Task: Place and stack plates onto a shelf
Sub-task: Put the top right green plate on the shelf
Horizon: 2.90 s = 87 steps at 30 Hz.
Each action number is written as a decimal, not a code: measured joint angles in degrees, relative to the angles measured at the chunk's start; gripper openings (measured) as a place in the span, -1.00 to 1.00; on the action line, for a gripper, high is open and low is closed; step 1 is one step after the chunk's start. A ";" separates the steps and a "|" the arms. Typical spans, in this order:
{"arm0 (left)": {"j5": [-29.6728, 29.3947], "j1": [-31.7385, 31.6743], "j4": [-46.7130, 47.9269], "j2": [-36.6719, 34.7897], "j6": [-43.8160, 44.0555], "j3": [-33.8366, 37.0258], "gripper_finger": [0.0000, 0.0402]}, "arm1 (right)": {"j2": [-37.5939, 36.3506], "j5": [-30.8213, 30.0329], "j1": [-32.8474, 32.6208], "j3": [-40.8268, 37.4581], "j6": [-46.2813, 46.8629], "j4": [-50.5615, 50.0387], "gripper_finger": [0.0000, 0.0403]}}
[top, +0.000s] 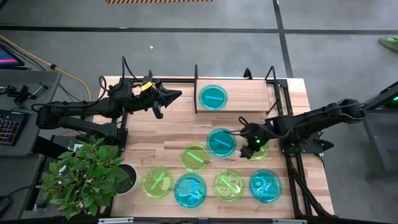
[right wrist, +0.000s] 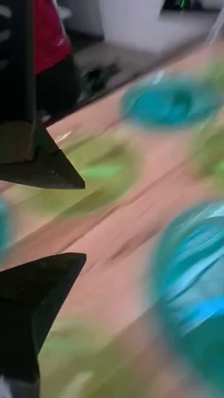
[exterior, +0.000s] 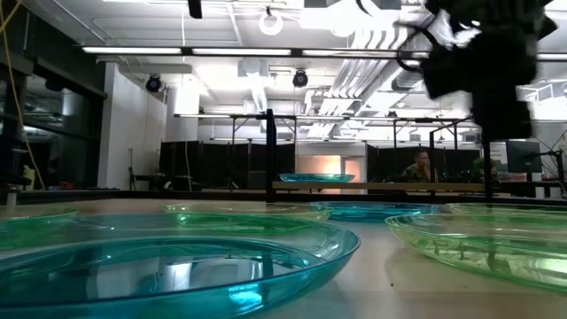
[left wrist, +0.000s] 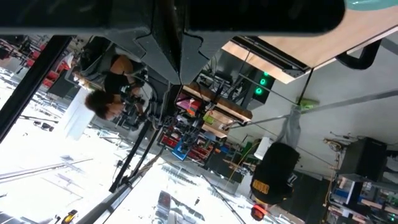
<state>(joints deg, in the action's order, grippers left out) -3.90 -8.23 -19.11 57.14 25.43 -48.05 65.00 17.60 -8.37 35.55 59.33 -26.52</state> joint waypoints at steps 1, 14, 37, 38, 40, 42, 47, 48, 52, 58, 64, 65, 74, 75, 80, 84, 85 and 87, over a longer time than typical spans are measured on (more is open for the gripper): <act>0.00 0.00 0.01 0.00 0.00 0.00 -1.00 | -0.56 0.02 -0.87 0.00 2.43 -4.02 -0.20; 0.00 0.00 0.00 0.00 0.00 0.00 -1.00 | -5.36 -16.06 -18.11 -0.84 49.25 -32.19 -0.28; 0.00 -0.01 -0.02 0.00 -0.02 0.00 -1.00 | -5.39 -22.75 -19.96 -13.68 68.14 -20.94 -0.45; 0.00 0.00 -0.02 0.00 -0.02 0.00 -1.00 | -5.39 -22.76 -19.96 -13.68 68.11 -21.02 -0.52; 0.00 -0.01 -0.02 0.00 -0.04 0.00 -1.00 | -5.39 -23.00 -19.98 -13.66 67.75 -21.21 -0.72; -0.27 -0.01 -0.02 0.00 -0.05 0.00 -1.00 | -5.49 -23.99 -20.01 -13.58 66.64 -21.25 -0.91; -1.02 -0.01 -0.04 0.00 -0.11 0.00 -1.00 | -6.54 -28.72 -19.94 -10.71 65.97 -25.35 -0.95; -1.09 -0.02 -0.03 0.01 -0.11 0.00 -1.00 | -6.95 -29.67 -19.97 -10.04 65.32 -25.51 -0.97; -1.22 -0.02 -0.02 0.02 -0.17 0.00 -1.00 | -9.32 -33.92 -19.90 -6.72 64.48 -29.31 -0.99; -1.29 -0.04 -0.02 0.02 -0.17 0.00 -1.00 | -11.44 -43.35 -19.74 -1.91 65.10 -31.73 -1.00; -1.27 -0.04 0.00 0.02 -0.16 0.00 -1.00 | -11.22 -52.63 -17.27 1.26 66.14 -31.39 -1.00; -1.28 -0.04 0.00 0.02 -0.16 0.00 -1.00 | -11.24 -54.13 -16.50 1.64 65.89 -31.39 -1.00; -1.27 -0.05 0.00 0.02 -0.14 0.00 -1.00 | -10.64 -61.47 -7.02 2.55 65.46 -34.12 -1.00; -1.27 -0.07 0.00 0.02 -0.15 0.00 -1.00 | -10.17 -62.38 -5.13 2.40 65.56 -34.04 -1.00; -1.26 -0.07 0.01 0.02 -0.13 0.00 -1.00 | -5.36 -64.58 4.26 1.99 65.31 -32.80 -1.00; -1.25 -0.07 0.00 0.02 -0.13 0.00 -1.00 | -0.68 -64.95 9.34 1.97 65.31 -30.74 -1.00; -1.25 -0.07 0.00 0.02 -0.13 0.00 -1.00 | 0.27 -65.44 10.30 1.97 65.25 -29.69 -1.00; -1.25 -0.07 0.00 0.02 -0.13 0.00 -1.00 | 1.88 -65.81 11.94 1.97 65.16 -26.94 -1.00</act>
<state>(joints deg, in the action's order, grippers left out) -5.15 -8.29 -19.11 57.17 25.30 -48.05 66.88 -48.21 3.57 37.52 124.49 -53.46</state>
